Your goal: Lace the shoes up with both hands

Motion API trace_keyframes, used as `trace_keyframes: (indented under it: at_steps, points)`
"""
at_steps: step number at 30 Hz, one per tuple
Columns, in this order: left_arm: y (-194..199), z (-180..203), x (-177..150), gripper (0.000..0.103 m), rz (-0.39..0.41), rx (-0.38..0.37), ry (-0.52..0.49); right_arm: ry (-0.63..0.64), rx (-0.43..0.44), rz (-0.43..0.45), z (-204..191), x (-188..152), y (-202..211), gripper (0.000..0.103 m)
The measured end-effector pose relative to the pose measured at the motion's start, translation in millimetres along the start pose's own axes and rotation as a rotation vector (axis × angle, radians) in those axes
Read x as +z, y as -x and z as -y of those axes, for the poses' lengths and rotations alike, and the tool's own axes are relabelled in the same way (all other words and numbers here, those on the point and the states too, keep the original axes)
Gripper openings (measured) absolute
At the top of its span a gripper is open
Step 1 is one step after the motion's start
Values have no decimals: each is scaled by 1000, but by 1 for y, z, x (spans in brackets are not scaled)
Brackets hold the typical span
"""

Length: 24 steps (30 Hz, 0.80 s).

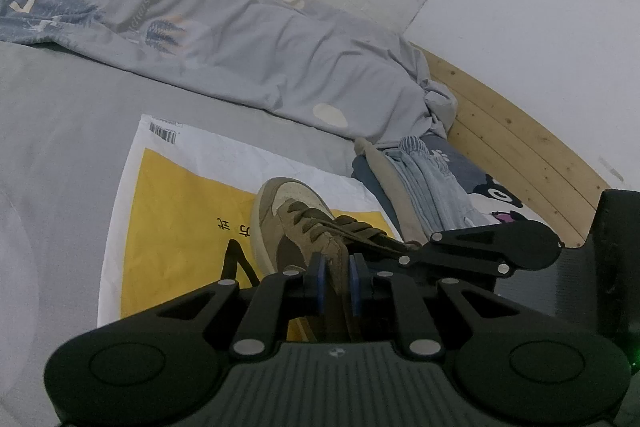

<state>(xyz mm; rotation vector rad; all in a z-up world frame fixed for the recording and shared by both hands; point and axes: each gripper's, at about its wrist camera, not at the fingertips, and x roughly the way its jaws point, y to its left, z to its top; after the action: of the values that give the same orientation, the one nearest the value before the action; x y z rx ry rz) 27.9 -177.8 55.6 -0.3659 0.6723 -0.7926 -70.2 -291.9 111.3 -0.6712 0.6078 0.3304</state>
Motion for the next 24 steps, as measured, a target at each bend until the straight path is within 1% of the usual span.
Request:
trace_keyframes:
  at_steps: [15, 24]
  points:
    - [1, 2, 0, 11, -2, -1, -6, 16, -4, -14, -3, 0, -3, 1]
    - [1, 2, 0, 11, -3, 0, -8, 63, 4, -4, -8, -1, -1, 1]
